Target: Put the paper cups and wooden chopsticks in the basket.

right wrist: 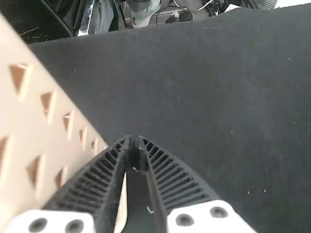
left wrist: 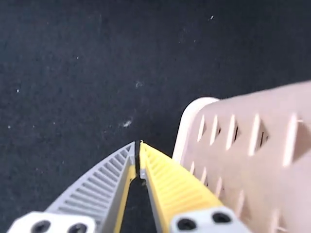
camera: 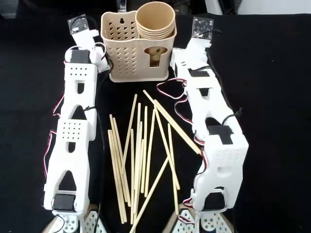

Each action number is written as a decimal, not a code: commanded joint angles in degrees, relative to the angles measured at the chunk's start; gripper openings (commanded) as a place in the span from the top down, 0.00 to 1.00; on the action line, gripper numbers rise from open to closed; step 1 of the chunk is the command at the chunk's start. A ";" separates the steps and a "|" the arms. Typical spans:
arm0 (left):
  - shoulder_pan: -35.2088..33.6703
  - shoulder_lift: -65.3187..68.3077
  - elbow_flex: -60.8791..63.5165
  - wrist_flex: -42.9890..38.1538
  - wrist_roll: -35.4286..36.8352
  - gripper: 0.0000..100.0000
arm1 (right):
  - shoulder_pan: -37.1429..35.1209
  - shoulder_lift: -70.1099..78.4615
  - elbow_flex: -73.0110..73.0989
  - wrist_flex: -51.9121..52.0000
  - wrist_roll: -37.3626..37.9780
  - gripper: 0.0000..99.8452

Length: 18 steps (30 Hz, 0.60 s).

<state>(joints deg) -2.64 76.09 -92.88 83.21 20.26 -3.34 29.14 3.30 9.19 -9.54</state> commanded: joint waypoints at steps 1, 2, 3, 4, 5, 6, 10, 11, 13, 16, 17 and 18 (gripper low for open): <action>1.27 -2.02 -2.86 1.76 0.00 0.97 | -2.02 -7.34 1.80 0.26 -0.44 0.99; 1.27 -2.73 -2.86 2.46 0.00 0.97 | -2.37 -8.48 2.86 0.26 -0.35 0.99; 1.45 -3.34 -2.86 3.34 0.00 0.97 | -2.90 -9.71 4.00 0.26 -0.35 0.99; 1.45 -3.96 -2.86 4.04 0.00 0.97 | -3.25 -11.12 5.05 0.26 -0.35 0.99; 1.45 -4.75 -2.86 4.66 0.00 0.97 | -3.52 -12.44 6.11 0.26 -0.35 0.99; 1.36 -5.63 -2.86 5.27 0.00 0.97 | -3.52 -13.76 7.16 0.26 -0.35 0.99; 0.48 -8.62 -2.77 8.00 0.00 0.97 | -2.46 -18.59 11.21 0.26 -0.35 0.99; 0.48 -9.23 -2.77 8.97 0.00 0.97 | -1.93 -19.74 12.26 0.26 -0.35 0.99; 0.57 -10.46 -2.86 11.08 0.00 0.97 | -1.14 -22.20 14.46 0.26 -0.35 0.99; 1.19 -11.69 -2.86 13.01 0.00 0.97 | 0.44 -26.33 18.07 0.26 -0.26 0.99; 1.19 -11.87 -2.77 13.01 0.00 0.97 | 0.97 -27.74 19.12 0.26 -0.26 0.99; 1.10 -11.87 -2.77 12.57 0.00 0.97 | 1.76 -29.14 20.09 0.26 -0.26 0.99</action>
<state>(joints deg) -2.37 68.79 -92.88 95.52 20.35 -3.87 6.20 22.11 9.36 -9.63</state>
